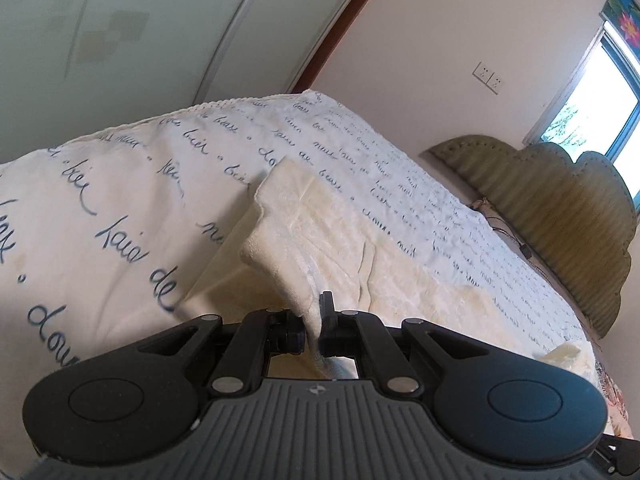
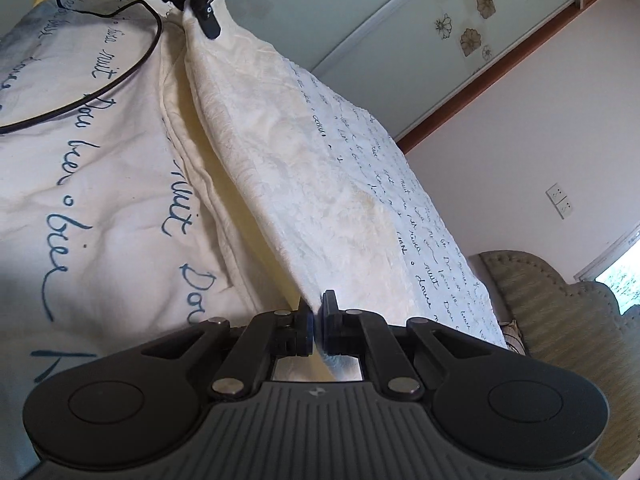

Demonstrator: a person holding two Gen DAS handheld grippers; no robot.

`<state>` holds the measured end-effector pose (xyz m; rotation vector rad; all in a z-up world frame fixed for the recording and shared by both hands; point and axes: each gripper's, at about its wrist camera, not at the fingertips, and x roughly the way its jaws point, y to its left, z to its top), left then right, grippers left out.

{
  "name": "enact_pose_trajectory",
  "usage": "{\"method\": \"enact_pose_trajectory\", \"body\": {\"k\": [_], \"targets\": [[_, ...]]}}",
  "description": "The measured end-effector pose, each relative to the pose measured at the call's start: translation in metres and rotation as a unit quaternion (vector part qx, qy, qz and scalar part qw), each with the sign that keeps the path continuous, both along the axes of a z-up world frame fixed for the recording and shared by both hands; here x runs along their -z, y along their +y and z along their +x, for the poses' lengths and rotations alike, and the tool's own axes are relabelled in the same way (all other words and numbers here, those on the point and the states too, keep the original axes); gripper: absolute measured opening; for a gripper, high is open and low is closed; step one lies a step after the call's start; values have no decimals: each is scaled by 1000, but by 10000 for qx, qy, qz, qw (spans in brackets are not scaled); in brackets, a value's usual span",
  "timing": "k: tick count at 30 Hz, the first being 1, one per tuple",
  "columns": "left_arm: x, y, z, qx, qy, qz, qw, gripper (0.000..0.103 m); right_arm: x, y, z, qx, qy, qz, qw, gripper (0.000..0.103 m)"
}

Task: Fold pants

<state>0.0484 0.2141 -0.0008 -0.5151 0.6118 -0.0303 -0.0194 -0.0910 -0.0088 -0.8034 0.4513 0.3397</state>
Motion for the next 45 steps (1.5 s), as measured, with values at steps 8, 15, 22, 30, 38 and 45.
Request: {"method": "enact_pose_trajectory", "body": {"k": [8,15,22,30,38,45], "targets": [[9,-20,0,-171,14,786,9968,10,16,7,-14,-97,275,-26,9996,4],[-3,-28,-6,-454,199,1056,9932,31,22,8,-17,258,77,229,9994,5],[-39,-38,-40,-1379,96,1958,9709,42,-20,-53,-47,345,450,1617,9852,19],[-66,-133,-21,564,-646,1807,9798,60,-30,-211,-48,3008,238,4485,8413,78],[-11,-283,13,2263,-747,2789,9303,67,16,-312,-18,3519,554,7120,6051,87],[33,-289,9,2293,-719,3205,9163,78,32,-342,9,3541,955,7811,5054,89]]}}
